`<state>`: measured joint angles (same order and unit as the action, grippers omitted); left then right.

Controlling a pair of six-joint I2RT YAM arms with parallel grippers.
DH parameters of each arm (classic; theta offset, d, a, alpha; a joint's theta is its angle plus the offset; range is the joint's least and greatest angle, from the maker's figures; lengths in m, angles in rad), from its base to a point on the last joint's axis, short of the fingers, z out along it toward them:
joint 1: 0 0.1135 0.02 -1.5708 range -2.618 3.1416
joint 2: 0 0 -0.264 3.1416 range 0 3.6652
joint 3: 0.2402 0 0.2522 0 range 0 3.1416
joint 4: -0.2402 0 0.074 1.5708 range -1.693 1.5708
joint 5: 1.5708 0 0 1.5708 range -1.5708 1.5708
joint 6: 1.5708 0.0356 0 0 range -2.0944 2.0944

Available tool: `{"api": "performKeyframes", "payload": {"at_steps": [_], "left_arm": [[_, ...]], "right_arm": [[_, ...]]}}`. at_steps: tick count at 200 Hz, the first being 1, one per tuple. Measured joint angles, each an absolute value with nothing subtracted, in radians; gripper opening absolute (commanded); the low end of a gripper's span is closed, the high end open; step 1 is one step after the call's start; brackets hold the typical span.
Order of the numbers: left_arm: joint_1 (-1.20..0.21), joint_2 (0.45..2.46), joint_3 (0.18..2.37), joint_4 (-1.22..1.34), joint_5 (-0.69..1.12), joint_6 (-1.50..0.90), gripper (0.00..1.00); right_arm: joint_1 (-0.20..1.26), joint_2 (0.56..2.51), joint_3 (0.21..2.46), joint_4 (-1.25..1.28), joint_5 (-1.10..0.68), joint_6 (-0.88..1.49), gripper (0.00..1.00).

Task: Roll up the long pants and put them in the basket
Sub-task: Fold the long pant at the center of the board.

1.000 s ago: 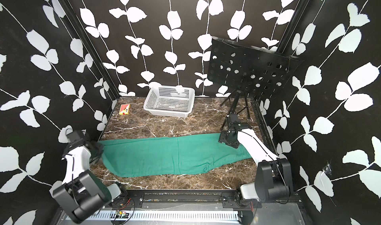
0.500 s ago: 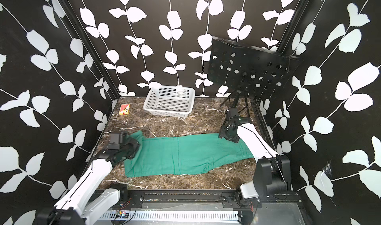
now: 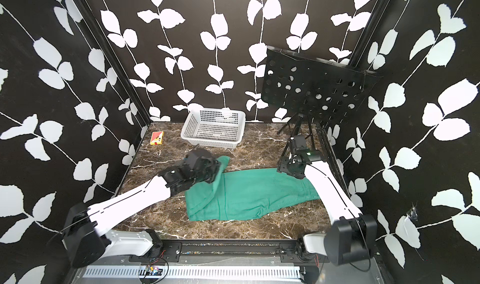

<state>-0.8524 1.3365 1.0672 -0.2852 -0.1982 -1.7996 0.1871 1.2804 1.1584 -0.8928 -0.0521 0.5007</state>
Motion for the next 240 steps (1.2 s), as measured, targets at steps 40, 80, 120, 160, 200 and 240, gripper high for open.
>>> {"api": "performKeyframes", "payload": {"at_steps": [40,80,120,160,200,240], "left_arm": [[-0.923,1.483,1.224,-0.186,-0.194,-1.879,0.00],[-0.992,1.620,1.377,-0.142,-0.174,-1.924,0.00],[-1.061,1.703,1.458,-0.082,-0.180,-1.963,0.00],[-1.100,1.837,1.554,-0.014,-0.180,-1.983,0.00],[-1.129,1.965,1.654,0.037,-0.181,-2.001,0.00],[-1.166,2.109,1.794,0.087,-0.188,-2.025,0.00]], "right_arm": [[0.173,1.176,1.172,-0.939,-0.038,0.501,0.70],[0.159,1.160,1.246,-0.964,-0.036,0.499,0.71],[0.122,1.161,1.322,-0.981,-0.034,0.484,0.71],[0.086,1.159,1.351,-1.018,-0.024,0.463,0.72],[0.051,1.122,1.353,-1.062,0.000,0.445,0.72],[0.037,1.079,1.353,-1.092,0.025,0.434,0.72]]}}
